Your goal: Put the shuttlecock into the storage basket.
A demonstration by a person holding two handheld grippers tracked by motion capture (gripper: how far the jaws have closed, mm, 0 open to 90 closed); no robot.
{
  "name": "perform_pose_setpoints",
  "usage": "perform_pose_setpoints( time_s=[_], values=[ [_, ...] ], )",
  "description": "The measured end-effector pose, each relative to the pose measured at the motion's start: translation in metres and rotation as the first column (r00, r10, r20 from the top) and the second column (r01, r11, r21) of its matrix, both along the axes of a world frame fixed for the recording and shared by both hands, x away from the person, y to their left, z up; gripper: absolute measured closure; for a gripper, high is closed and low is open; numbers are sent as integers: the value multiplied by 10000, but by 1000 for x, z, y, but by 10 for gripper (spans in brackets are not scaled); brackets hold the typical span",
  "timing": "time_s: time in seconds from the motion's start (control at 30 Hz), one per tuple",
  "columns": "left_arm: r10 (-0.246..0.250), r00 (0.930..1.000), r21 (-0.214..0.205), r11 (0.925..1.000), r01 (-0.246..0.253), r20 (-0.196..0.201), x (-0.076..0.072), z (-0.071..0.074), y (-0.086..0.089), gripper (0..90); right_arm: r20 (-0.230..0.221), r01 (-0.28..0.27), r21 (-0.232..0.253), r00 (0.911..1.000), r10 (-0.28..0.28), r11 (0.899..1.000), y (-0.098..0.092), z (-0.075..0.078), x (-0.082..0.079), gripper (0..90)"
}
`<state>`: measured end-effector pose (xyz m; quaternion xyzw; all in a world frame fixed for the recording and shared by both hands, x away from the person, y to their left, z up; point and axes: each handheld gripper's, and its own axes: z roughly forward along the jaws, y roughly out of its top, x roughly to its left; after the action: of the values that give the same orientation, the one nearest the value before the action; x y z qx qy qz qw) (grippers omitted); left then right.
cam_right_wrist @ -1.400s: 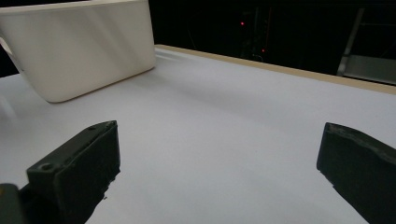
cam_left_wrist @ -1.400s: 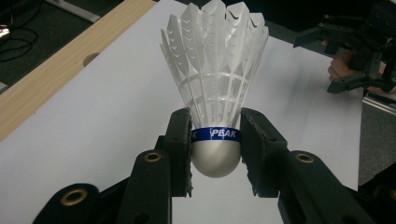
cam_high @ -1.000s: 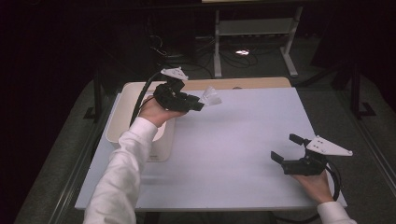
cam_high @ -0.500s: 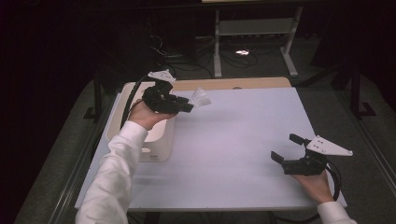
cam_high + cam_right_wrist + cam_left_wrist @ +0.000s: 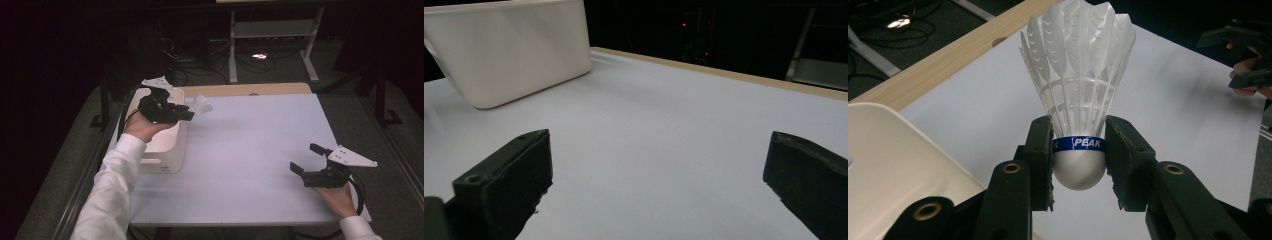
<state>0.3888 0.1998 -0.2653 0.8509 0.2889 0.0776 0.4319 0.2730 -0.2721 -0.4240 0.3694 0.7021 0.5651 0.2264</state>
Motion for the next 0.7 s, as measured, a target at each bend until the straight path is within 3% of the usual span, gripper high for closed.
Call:
perform_pose_setpoints(
  time_s=[0.7],
  values=[
    [522,9986,-310,9982,-519,103,-12,5,30,648,-1,-10,-53,10000,10,10000,0,0,0,0]
  ],
)
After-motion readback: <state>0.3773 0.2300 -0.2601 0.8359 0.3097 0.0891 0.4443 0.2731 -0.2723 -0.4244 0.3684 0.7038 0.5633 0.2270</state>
